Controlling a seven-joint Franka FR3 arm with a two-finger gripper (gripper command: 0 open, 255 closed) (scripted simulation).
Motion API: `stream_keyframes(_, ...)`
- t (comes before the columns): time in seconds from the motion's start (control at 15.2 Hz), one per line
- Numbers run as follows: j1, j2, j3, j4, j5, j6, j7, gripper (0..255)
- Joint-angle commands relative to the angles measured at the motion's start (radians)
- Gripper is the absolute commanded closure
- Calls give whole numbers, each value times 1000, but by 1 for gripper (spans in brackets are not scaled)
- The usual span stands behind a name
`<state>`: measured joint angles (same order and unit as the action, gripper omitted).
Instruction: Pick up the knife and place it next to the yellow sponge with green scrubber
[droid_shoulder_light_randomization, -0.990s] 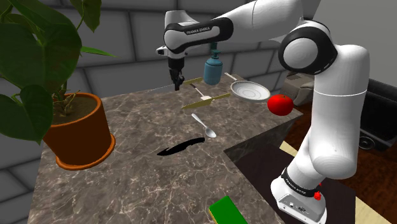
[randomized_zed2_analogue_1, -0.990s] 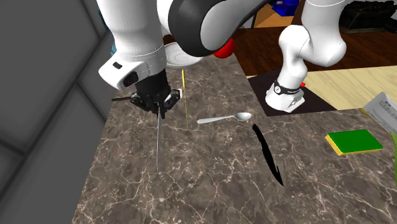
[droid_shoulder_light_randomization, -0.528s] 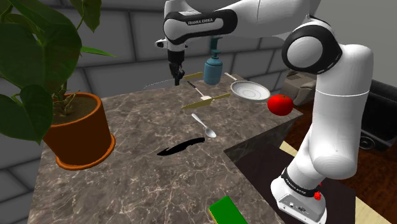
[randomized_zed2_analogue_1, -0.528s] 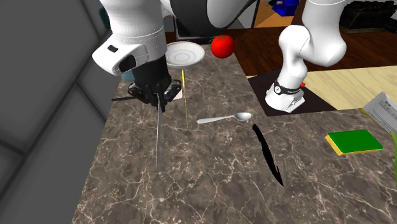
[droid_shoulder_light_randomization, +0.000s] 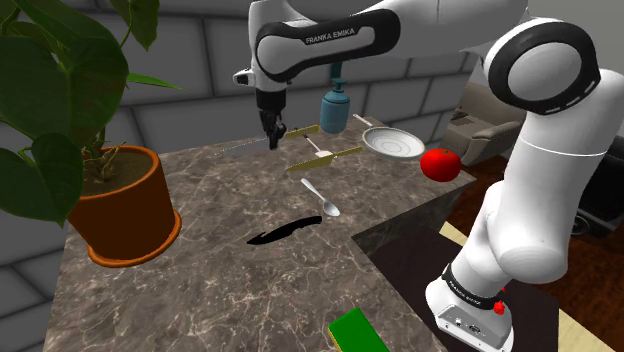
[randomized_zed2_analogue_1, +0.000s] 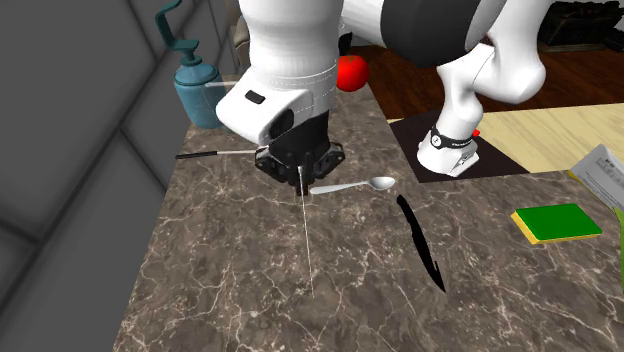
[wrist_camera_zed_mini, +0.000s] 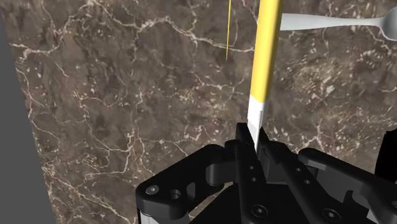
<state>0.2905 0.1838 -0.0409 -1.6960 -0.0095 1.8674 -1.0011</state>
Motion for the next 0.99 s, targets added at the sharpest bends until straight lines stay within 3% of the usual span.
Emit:
stream_keyframes(0.0, 22, -53, 14, -73, -4, 19, 39, 255)
stream_keyframes(0.92, 182, -223, 163, -282, 2, 54, 346, 255)
